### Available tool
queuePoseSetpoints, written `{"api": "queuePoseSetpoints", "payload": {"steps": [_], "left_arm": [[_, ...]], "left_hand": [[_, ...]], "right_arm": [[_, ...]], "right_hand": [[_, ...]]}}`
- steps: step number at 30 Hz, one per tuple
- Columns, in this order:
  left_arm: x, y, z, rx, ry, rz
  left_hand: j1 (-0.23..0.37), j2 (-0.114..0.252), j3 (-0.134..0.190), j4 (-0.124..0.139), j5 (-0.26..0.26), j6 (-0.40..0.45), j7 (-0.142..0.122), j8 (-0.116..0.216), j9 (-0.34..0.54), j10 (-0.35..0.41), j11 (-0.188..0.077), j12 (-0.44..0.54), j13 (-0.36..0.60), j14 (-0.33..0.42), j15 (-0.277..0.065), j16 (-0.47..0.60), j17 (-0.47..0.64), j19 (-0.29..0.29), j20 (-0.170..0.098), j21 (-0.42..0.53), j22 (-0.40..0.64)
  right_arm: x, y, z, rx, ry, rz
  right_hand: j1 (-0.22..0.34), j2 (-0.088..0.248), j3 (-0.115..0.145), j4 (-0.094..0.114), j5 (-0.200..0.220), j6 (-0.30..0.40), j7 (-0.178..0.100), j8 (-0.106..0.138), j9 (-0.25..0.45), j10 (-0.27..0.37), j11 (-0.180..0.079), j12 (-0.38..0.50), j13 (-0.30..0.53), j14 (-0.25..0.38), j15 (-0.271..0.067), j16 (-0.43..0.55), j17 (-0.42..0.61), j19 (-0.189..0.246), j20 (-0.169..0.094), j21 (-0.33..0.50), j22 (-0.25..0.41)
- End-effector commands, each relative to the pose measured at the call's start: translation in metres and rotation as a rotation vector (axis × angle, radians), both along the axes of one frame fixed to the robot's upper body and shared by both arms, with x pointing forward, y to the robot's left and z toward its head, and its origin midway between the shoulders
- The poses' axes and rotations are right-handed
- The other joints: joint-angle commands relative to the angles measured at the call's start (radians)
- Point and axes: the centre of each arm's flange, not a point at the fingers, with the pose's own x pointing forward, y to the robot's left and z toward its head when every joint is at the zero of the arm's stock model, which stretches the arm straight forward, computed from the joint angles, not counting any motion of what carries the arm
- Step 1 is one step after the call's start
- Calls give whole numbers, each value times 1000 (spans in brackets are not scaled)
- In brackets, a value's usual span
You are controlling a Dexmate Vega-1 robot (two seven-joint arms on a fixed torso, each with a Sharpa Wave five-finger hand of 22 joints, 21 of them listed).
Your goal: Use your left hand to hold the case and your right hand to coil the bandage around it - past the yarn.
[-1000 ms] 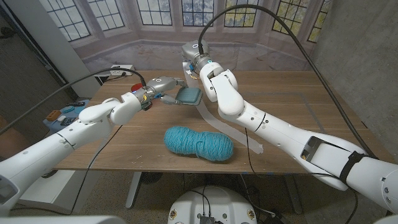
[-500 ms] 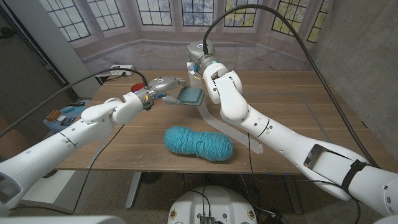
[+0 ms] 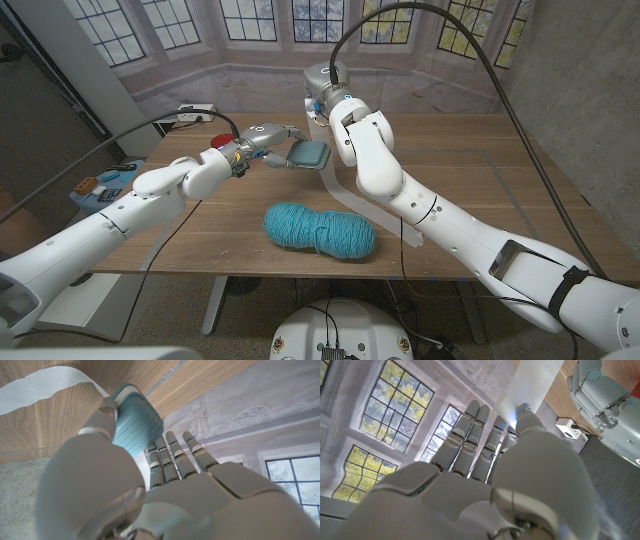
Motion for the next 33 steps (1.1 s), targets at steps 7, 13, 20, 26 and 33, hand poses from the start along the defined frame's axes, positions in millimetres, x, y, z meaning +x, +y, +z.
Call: {"api": "queuePoseSetpoints", "payload": {"steps": [7, 13, 20, 26, 33], "left_arm": [[9, -3, 2, -13, 3, -12], [12, -3, 4, -14, 0, -17], [15, -4, 5, -19, 2, -19], [15, -5, 4, -17, 6, -22], [15, -6, 3, -20, 7, -24]], "left_hand": [[-13, 46, 14, 20, 4, 64, -52, 348, 0, 80, -75, 3, 5, 9, 3, -5, 1, -6, -1, 2, 3], [-13, 46, 14, 20, 4, 62, -54, 348, 0, 81, -74, 3, 5, 9, 3, -6, 0, -6, -1, 2, 4], [-13, 48, 14, 20, 5, 63, -52, 349, -1, 81, -74, 3, 5, 10, 3, -5, 0, -5, -1, 2, 4], [-13, 47, 13, 20, 5, 63, -51, 350, -2, 80, -75, 3, 5, 9, 2, -5, 0, -5, -1, 2, 4], [-13, 49, 11, 20, 5, 61, -54, 350, -2, 81, -73, 3, 5, 9, 3, -5, 0, -6, -1, 2, 4]], "right_arm": [[-15, 18, 0, 20, 30, 5], [-16, 23, 0, 20, 37, 9], [-23, 24, 0, 27, 34, 12], [-28, 26, -1, 37, 41, 12], [-37, 27, 1, 48, 37, 21]], "right_hand": [[10, 6, -5, 2, -3, 2, 11, -2, 1, 5, 11, 5, 4, 10, -134, -1, 4, 14, -33, 7, 4], [10, 8, -6, 3, -3, 5, 12, -2, 1, 6, 13, 5, 3, 13, -132, 1, 5, 16, -31, 8, 4], [15, 10, -6, 1, -3, 8, 17, -3, 2, 12, 19, 7, 3, 17, -135, 3, 7, 20, -26, 9, 4], [16, 11, -8, 0, -4, 17, 22, -1, 2, 16, 23, 9, 4, 20, -132, 5, 9, 25, -24, 11, 4], [16, 12, -9, 1, -4, 18, 28, -2, 2, 19, 26, 10, 5, 24, -130, 6, 10, 27, -21, 12, 4]]}}
